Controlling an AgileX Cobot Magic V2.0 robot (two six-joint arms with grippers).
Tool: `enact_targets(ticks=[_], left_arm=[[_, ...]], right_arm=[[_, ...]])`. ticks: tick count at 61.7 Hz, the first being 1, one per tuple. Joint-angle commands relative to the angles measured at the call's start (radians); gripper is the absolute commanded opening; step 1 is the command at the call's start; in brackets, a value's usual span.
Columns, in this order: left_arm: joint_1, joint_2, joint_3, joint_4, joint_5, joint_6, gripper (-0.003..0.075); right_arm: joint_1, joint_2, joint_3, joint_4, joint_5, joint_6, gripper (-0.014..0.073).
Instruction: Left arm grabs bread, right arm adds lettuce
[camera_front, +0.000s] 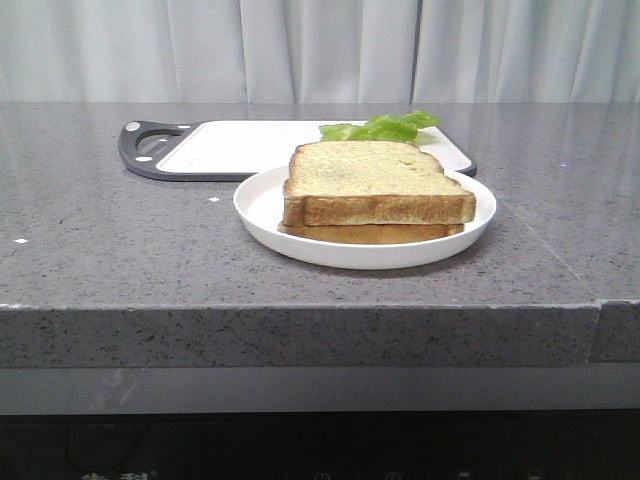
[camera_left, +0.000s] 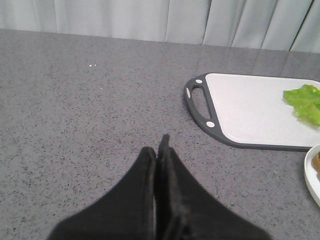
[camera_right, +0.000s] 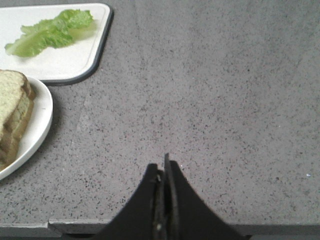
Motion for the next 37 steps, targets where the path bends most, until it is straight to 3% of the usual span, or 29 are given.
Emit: enact_targets(ticks=[1,7,13,17,23,37], left_arm=[[0.001,0.032,-0.027,-0.009,-0.080,-0.004,0.0009],[-0.001,0.055,-0.027,-0.009,-0.080,-0.004,0.0181],[-0.001,0.077,-0.027,-0.014,-0.087,-0.004,0.0438],[-0.001,0.096,-0.038,-0.047,-0.071,-0.004,0.0546],[-0.006,0.143,-0.076,-0.148,-0.003,0.025,0.0563],[-0.114,0.299,-0.189,-0.367,0.095,0.177,0.0503]], right_arm=[[-0.008,0.024,-0.021,-0.019,-0.064,-0.012,-0.0111],[-0.008,0.034,-0.021,-0.019,-0.061,-0.012,-0.0025],[-0.008,0.037,-0.021,-0.019,-0.061,-0.012,0.0181],[-0.008,0.037,-0.021,-0.019,-0.061,-0.012,0.0330],[-0.008,0.037,-0.021,-0.018,-0.061,-0.012,0.0475],[-0.008,0.037,-0.021,-0.017,-0.061,-0.012,0.0477]])
